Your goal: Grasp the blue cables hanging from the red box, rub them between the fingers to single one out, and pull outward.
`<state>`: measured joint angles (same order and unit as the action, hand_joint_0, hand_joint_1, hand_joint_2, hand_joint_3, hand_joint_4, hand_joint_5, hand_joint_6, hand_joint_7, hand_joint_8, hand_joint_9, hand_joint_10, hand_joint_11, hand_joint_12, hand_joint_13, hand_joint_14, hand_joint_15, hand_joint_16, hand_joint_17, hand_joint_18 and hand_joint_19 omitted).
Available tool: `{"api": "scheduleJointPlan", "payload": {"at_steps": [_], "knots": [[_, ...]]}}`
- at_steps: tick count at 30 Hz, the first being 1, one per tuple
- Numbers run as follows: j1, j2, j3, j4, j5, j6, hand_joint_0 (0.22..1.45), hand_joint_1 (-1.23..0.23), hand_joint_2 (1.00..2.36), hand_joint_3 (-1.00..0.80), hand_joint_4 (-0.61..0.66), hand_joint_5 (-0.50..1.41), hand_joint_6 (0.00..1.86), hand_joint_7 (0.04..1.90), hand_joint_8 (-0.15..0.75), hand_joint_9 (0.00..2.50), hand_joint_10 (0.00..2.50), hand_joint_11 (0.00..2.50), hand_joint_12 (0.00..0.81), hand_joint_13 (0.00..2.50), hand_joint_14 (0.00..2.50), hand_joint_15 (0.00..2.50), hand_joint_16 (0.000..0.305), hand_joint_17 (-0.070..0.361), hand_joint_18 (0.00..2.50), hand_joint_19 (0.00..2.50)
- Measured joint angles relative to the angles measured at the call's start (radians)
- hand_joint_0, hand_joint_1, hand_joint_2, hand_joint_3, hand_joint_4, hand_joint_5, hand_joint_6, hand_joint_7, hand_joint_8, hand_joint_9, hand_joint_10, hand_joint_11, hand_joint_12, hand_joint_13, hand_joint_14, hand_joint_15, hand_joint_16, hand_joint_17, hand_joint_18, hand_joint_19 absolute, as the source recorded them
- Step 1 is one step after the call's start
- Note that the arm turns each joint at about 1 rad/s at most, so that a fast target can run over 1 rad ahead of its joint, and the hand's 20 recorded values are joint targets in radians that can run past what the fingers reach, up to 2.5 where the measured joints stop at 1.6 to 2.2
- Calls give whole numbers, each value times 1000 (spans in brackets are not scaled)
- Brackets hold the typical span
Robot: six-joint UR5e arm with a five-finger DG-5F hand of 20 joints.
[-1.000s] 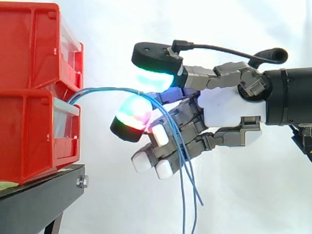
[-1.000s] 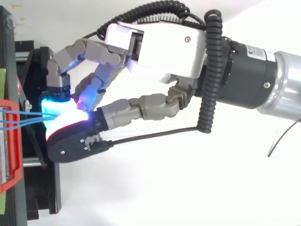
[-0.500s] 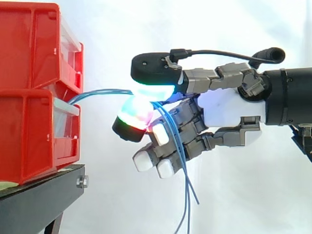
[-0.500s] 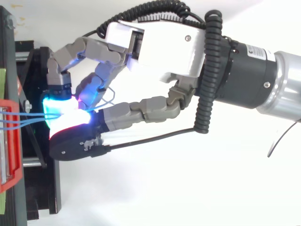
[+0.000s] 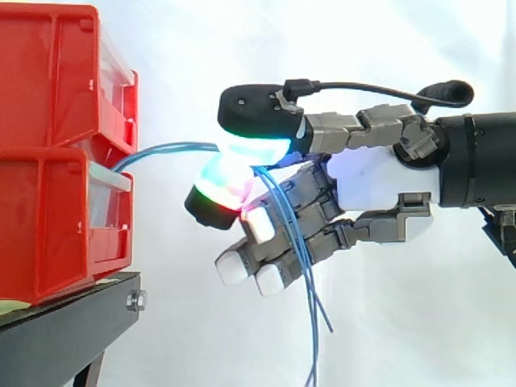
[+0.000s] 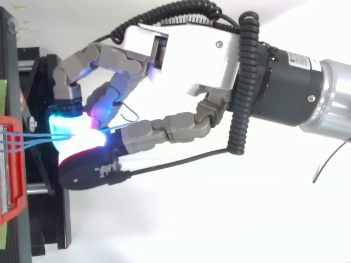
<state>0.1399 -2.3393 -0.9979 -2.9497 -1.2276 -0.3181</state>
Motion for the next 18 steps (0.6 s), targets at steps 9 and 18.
{"api": "scheduleJointPlan", "payload": {"at_steps": [9,18], "knots": [[0,0,0,0,0,5,849,-937,1003,-465,-108,-175,946,1103,279,1016,22,667,369,819,15,397,48,108,745,502],[1,0,0,0,0,5,590,-910,1000,-500,79,-167,915,945,299,1026,22,673,376,860,17,422,50,113,815,487]]}}
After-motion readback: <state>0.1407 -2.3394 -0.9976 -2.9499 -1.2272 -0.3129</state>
